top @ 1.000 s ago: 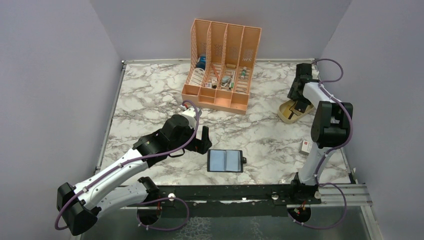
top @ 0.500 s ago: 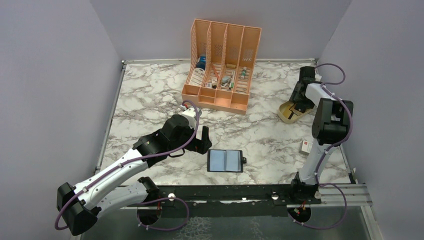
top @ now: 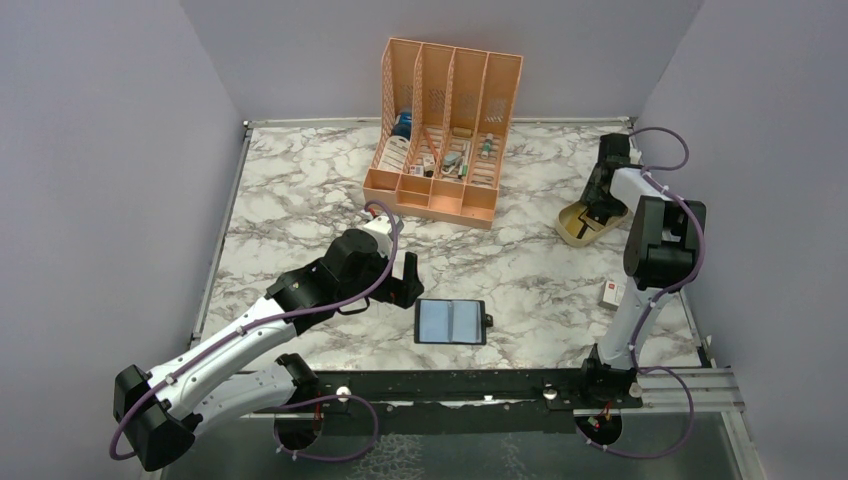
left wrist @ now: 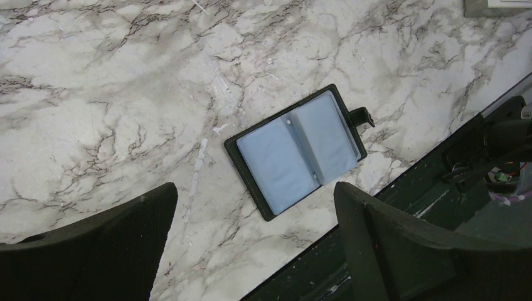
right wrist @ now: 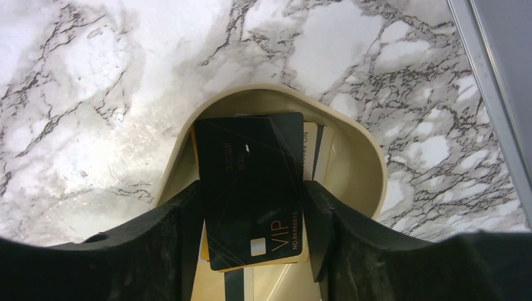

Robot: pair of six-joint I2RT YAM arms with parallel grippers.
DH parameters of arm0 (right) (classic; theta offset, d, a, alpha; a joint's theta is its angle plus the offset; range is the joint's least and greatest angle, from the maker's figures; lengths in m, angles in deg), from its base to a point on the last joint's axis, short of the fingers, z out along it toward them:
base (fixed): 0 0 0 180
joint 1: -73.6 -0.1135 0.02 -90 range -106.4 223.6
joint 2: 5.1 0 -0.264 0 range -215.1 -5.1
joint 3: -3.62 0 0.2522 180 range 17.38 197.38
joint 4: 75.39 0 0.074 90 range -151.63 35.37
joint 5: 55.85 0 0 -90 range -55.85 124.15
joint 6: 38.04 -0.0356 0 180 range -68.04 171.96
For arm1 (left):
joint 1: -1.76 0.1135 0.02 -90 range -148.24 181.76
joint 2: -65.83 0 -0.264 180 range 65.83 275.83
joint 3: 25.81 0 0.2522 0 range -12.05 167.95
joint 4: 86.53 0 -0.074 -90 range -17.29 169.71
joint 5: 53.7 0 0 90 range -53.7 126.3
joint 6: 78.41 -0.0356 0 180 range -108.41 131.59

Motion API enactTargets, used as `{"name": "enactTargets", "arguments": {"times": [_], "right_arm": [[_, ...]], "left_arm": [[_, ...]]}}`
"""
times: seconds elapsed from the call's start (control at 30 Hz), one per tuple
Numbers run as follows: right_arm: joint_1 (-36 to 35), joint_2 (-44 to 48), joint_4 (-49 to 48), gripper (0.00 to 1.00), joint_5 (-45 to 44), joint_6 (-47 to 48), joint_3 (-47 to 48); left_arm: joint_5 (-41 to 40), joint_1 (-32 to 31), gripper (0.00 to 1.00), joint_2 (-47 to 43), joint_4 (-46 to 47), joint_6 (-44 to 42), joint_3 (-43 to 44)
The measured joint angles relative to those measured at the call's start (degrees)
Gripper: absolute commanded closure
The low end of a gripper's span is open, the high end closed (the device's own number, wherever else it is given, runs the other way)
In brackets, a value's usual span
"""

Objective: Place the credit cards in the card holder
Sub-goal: Pick up the credit card from the storage box.

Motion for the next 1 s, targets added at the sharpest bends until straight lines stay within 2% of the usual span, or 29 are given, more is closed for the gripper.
{"name": "enactTargets", "arguments": {"times": [0.07, 0.37, 0.8, 1.0], "right_arm": [[0.0, 0.2, -0.3, 0.52, 0.3, 0.4, 0.0], [0.0, 1.9, -0.8, 0.54, 1.9, 1.1, -1.0], [0.0, 4.9, -1.0, 0.75, 4.3, 1.7, -3.6], [0.0, 6.3, -1.4, 0.73, 5.5, 2.1, -4.7]], "left_arm": [[0.0, 0.0, 0.01, 0.0, 0.0, 0.0, 0.0], [0.0, 0.0, 0.01, 0.0, 0.0, 0.0, 0.0], [0.0, 0.0, 0.01, 0.0, 0.0, 0.0, 0.0], [0.0, 0.0, 0.01, 0.0, 0.0, 0.0, 0.0]]}}
